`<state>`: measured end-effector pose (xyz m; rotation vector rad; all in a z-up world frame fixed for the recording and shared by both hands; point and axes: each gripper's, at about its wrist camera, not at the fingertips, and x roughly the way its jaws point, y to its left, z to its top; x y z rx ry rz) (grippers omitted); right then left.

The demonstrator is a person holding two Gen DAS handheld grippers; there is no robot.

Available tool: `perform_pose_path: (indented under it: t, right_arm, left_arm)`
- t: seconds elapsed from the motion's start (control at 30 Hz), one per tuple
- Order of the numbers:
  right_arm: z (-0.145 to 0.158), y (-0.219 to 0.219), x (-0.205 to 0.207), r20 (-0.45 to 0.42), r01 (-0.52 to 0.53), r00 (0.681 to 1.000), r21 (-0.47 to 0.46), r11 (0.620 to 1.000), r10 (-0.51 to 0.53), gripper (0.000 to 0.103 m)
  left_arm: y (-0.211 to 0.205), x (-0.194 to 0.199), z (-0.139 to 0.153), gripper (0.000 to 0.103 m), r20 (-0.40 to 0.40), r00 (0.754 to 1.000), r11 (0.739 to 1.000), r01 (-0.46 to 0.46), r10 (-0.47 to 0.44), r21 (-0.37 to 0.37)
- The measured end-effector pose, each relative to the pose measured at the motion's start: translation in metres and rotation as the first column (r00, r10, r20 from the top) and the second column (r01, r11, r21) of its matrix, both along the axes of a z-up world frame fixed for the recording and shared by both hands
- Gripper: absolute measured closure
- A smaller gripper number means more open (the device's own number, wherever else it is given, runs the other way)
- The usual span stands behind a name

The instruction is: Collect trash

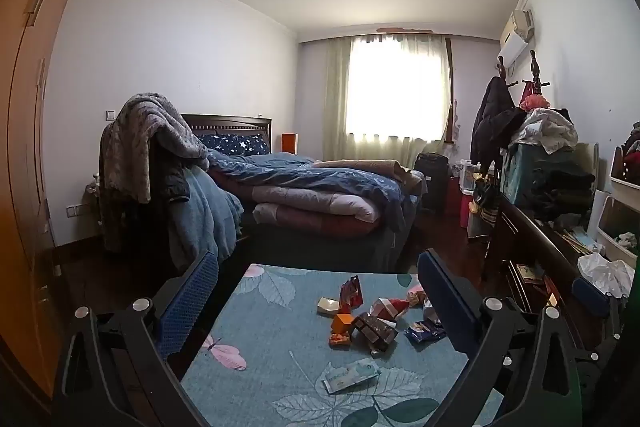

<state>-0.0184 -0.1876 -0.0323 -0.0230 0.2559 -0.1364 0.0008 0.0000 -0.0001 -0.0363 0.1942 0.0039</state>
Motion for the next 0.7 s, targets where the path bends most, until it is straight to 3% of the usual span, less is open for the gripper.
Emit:
perform_pose_path:
  t: [0.7]
  right_arm:
    - [-0.0010, 0.0022, 0.0003, -0.010, -0.003, 1.000, -0.007, 1.000, 0.003, 0.003]
  left_arm:
    - [0.0005, 0.0001, 0.0000, 0.004, -0.002, 1.000, 1.000, 0.000, 0.000, -0.010]
